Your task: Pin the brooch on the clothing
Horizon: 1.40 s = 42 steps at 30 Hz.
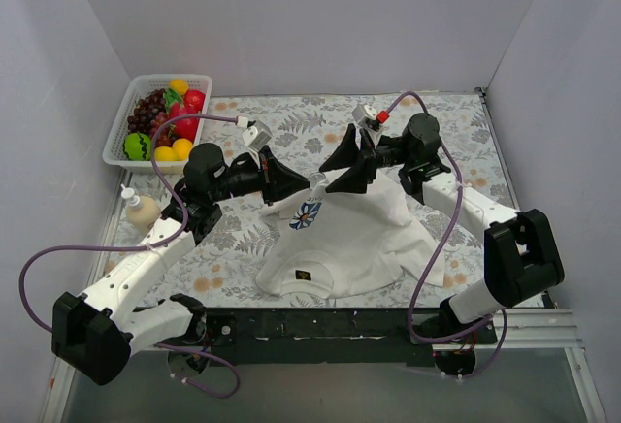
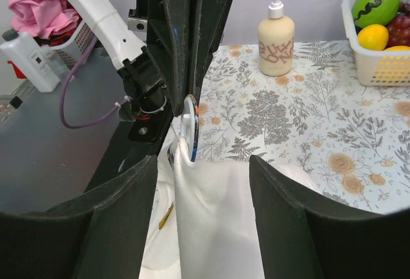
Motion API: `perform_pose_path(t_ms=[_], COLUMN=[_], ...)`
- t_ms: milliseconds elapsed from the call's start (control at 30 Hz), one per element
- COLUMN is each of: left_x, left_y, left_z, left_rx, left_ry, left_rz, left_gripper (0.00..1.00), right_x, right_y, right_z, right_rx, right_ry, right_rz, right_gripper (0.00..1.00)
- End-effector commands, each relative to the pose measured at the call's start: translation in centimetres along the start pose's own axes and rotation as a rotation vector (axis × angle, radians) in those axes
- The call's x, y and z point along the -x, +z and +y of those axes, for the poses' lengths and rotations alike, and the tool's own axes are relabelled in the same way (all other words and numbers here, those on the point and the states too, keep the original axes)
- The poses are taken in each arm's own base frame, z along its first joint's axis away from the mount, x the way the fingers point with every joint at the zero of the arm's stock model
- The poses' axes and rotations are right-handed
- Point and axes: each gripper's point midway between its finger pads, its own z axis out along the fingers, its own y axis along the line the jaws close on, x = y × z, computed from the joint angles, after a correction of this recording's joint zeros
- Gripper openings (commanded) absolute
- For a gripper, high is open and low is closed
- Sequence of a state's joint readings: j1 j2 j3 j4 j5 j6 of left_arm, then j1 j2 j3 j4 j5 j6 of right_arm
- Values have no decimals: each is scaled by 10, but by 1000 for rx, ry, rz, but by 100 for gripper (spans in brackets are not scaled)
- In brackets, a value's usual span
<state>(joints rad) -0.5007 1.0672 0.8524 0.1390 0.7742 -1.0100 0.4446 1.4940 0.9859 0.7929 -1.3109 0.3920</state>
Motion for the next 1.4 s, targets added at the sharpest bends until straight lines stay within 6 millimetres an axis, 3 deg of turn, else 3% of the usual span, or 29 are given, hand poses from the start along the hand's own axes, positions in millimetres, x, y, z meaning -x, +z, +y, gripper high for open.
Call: perform_pose_path(t_ms=[0, 200, 533, 733, 1067, 1367], left_x=[23, 23, 23, 23, 24, 24], left_y=[-3, -3, -3, -3, -3, -2], left_z=[-17, -17, -16, -15, -14, -15], left_rx=[-48, -47, -38, -34, -29, -37], left_ry=[68, 67, 63, 64, 69, 67], left_rz=[-51, -49, -48, -46, -47, -41], left_gripper=[0, 0, 0, 0, 0, 0], right_x=[24, 26, 22, 20, 18, 17], right_y=[6, 11, 18, 21, 17, 16], right_z=[7, 10, 10, 12, 18, 16], right_rx=[51, 88, 113, 129, 150, 156], right_ry=[-70, -64, -24, -18, -31, -19], right_rz=[-18, -27, -18, -10, 11, 19], right_gripper=[61, 54, 50, 40, 41, 22])
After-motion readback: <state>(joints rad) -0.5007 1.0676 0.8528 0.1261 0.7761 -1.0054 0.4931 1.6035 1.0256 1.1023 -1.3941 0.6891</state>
